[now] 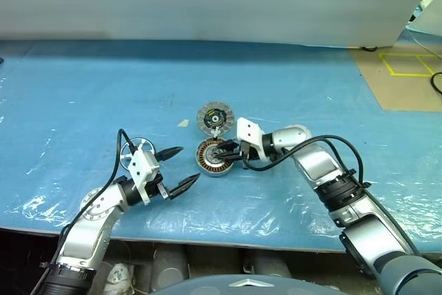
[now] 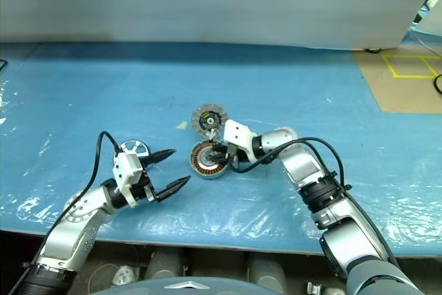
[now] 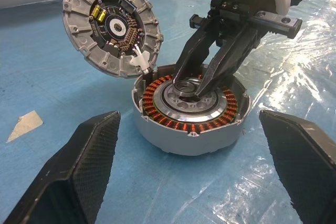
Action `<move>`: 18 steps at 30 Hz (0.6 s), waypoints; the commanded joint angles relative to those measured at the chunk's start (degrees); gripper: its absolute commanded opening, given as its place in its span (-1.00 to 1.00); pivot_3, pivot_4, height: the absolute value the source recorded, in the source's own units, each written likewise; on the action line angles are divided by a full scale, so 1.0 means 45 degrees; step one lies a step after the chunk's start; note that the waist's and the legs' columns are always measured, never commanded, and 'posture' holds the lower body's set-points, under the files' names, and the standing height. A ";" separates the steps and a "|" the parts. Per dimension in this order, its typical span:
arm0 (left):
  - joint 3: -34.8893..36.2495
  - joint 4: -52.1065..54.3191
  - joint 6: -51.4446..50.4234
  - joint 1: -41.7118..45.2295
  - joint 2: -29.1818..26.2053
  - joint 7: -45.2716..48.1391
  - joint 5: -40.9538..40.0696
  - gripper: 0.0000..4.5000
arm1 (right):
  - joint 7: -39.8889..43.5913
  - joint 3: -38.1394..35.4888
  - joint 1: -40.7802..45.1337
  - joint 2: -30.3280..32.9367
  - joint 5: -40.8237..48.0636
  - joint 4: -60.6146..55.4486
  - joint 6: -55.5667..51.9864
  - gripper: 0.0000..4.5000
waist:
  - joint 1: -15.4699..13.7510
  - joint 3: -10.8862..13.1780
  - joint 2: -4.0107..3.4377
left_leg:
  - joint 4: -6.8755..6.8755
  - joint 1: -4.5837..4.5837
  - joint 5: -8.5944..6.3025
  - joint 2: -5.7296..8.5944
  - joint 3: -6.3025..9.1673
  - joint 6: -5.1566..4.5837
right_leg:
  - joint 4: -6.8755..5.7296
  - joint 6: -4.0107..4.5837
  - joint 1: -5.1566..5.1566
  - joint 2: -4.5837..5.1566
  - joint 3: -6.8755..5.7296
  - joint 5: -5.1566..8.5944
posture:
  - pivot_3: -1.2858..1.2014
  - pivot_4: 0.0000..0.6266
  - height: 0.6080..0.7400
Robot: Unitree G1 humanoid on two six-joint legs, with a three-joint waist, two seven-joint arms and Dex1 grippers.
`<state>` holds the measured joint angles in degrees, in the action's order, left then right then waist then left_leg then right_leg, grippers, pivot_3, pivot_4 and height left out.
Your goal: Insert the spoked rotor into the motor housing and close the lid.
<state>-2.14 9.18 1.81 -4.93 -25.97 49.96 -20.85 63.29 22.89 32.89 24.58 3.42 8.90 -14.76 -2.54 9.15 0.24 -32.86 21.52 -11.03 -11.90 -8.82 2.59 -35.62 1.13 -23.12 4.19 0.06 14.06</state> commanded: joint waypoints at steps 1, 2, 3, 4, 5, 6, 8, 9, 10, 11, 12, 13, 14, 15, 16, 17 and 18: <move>0.0024 0.0263 0.0134 0.0028 -0.0028 0.0016 0.0034 1.00 | 0.0122 0.0014 -0.0101 0.0053 -0.0004 -0.0415 0.0126 -0.71 | 0.0000 0.0000 0.0000 | 0.0000 0.0000 -0.0001 0.0000 0.0000 -0.0001 | 0.0000 0.0000 0.0000 0.0000 0.0000 0.0000 | 0.03 -0.52 1.00; 0.0026 0.0262 0.0130 0.0025 -0.0029 0.0021 0.0036 1.00 | 0.0130 0.0036 -0.0122 0.0048 -0.0020 -0.0434 0.0131 -0.71 | 0.0001 0.0000 0.0000 | 0.0000 -0.0001 -0.0001 0.0000 0.0000 -0.0001 | 0.0000 0.0000 0.0000 0.0000 0.0000 0.0000 | 0.03 -0.52 1.00; 0.0028 0.0257 0.0124 0.0028 -0.0030 0.0025 0.0041 1.00 | 0.0143 0.0050 -0.0137 0.0034 -0.0015 -0.0463 0.0113 -0.71 | 0.0001 0.0000 0.0000 | 0.0000 -0.0001 -0.0001 0.0000 0.0000 -0.0002 | 0.0000 0.0000 0.0000 0.0000 0.0000 0.0000 | 0.03 -0.52 1.00; 0.0031 0.0254 0.0119 0.0031 -0.0029 0.0030 0.0046 1.00 | 0.0152 0.0058 -0.0145 0.0024 -0.0008 -0.0483 0.0097 -0.71 | 0.0002 0.0000 0.0000 | 0.0000 -0.0001 -0.0001 0.0000 0.0000 -0.0002 | 0.0000 0.0000 0.0000 0.0000 0.0000 0.0000 | 0.03 -0.52 1.00; 0.0036 0.0246 0.0119 0.0038 -0.0028 0.0036 0.0051 1.00 | 0.0139 0.0054 -0.0141 -0.0004 -0.0001 -0.0475 0.0078 -0.71 | 0.0000 0.0000 0.0000 | 0.0000 -0.0001 -0.0001 0.0000 0.0000 -0.0002 | 0.0001 0.0000 0.0000 0.0000 0.0000 0.0000 | 0.03 -0.52 1.00; 0.0039 0.0242 0.0115 0.0044 -0.0025 0.0039 0.0052 1.00 | 0.0127 0.0054 -0.0129 -0.0025 -0.0009 -0.0439 0.0084 -0.71 | 0.0000 0.0000 0.0000 | 0.0000 0.0000 -0.0001 0.0000 0.0000 -0.0002 | 0.0001 0.0000 0.0000 0.0000 0.0000 0.0000 | 0.03 -0.52 1.00; 0.0041 0.0236 0.0122 0.0045 -0.0016 0.0042 0.0056 1.00 | 0.0100 0.0058 -0.0111 -0.0050 -0.0048 -0.0327 0.0139 -0.71 | 0.0001 0.0000 0.0000 | 0.0000 -0.0001 -0.0001 0.0000 0.0000 -0.0002 | 0.0000 0.0000 0.0000 0.0000 0.0000 0.0000 | 0.03 -0.52 1.00; 0.0042 0.0228 0.0131 0.0044 -0.0012 0.0041 0.0065 1.00 | 0.0098 0.0061 -0.0112 -0.0050 -0.0058 -0.0306 0.0148 -0.71 | 0.0002 0.0000 0.0000 | -0.0001 -0.0001 -0.0001 0.0000 0.0000 -0.0002 | -0.0001 0.0000 0.0000 0.0000 0.0000 0.0000 | 0.03 -0.52 1.00; 0.0042 0.0222 0.0137 0.0043 -0.0011 0.0041 0.0072 1.00 | 0.0102 0.0069 -0.0119 -0.0045 -0.0067 -0.0303 0.0152 -0.71 | 0.0001 0.0000 0.0000 | -0.0002 -0.0001 -0.0001 0.0000 0.0000 -0.0002 | -0.0001 0.0000 0.0000 0.0000 0.0000 0.0000 | 0.03 -0.52 1.00; 0.0047 0.0216 0.0141 0.0043 -0.0007 0.0037 0.0076 1.00 | 0.0105 0.0074 -0.0134 -0.0043 -0.0067 -0.0317 0.0135 -0.71 | 0.0000 0.0000 0.0000 | -0.0002 -0.0001 -0.0001 0.0000 0.0000 -0.0002 | -0.0001 0.0000 0.0000 0.0000 0.0000 0.0000 | 0.03 -0.52 1.00; 0.0049 0.0210 0.0148 0.0044 -0.0006 0.0031 0.0087 1.00 | 0.0111 0.0084 -0.0150 -0.0039 -0.0072 -0.0324 0.0128 -0.71 | 0.0001 0.0000 0.0000 | -0.0002 -0.0001 -0.0001 0.0000 0.0000 -0.0003 | -0.0001 0.0000 0.0000 0.0000 0.0000 0.0000 | 0.03 -0.52 1.00; 0.0051 0.0210 0.0150 0.0045 -0.0004 0.0027 0.0091 1.00 | 0.0112 0.0092 -0.0166 -0.0038 -0.0079 -0.0327 0.0124 -0.71 | 0.0001 0.0000 0.0000 | -0.0002 -0.0001 -0.0001 0.0000 0.0000 -0.0003 | -0.0001 0.0000 0.0000 0.0000 0.0000 0.0000 | 0.03 -0.52 1.00; 0.0052 0.0209 0.0152 0.0046 0.0000 0.0024 0.0093 1.00 | 0.0113 0.0098 -0.0177 -0.0038 -0.0085 -0.0327 0.0122 -0.71 | 0.0000 0.0000 0.0000 | -0.0002 -0.0001 -0.0001 0.0000 0.0000 -0.0003 | -0.0002 0.0000 0.0000 0.0000 0.0001 0.0000 | 0.03 -0.52 1.00; 0.0049 0.0204 0.0161 0.0047 0.0003 0.0024 0.0101 1.00 | 0.0112 0.0102 -0.0184 -0.0042 -0.0086 -0.0326 0.0120 -0.71 | 0.0000 0.0000 0.0000 | -0.0002 -0.0001 -0.0001 0.0000 0.0000 -0.0003 | -0.0002 0.0000 0.0000 0.0000 0.0001 0.0000 | 0.03 -0.52 1.00; 0.0042 0.0204 0.0170 0.0044 0.0010 0.0021 0.0108 1.00 | 0.0099 0.0104 -0.0195 -0.0051 -0.0091 -0.0322 0.0129 -0.55 | -0.0001 0.0000 0.0000 | -0.0002 -0.0002 -0.0001 0.0000 0.0000 -0.0003 | -0.0003 0.0000 0.0000 0.0000 0.0001 0.0000 | 0.03 -0.52 1.00; 0.0034 0.0197 0.0177 0.0049 0.0018 0.0019 0.0118 1.00 | 0.0080 0.0104 -0.0197 -0.0067 -0.0101 -0.0300 0.0154 -0.38 | -0.0001 0.0000 0.0000 | -0.0002 -0.0002 -0.0001 0.0000 0.0000 -0.0003 | -0.0003 0.0000 0.0000 0.0000 0.0001 0.0000 | 0.03 -0.52 1.00; 0.0025 0.0188 0.0183 0.0054 0.0025 0.0017 0.0129 1.00 | 0.0059 0.0103 -0.0195 -0.0087 -0.0110 -0.0264 0.0176 -0.23 | 0.0001 0.0000 0.0000 | -0.0003 -0.0002 -0.0001 0.0000 0.0000 -0.0003 | -0.0004 0.0000 0.0001 0.0000 0.0001 0.0000 | 0.03 -0.52 1.00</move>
<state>-2.16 9.15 1.84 -4.86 -25.94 49.96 -20.14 63.55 22.98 32.60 24.45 3.15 8.63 -14.67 -2.54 9.15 0.24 -32.87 21.51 -11.04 -11.91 -8.82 2.58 -35.64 1.13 -23.11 4.19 0.06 14.06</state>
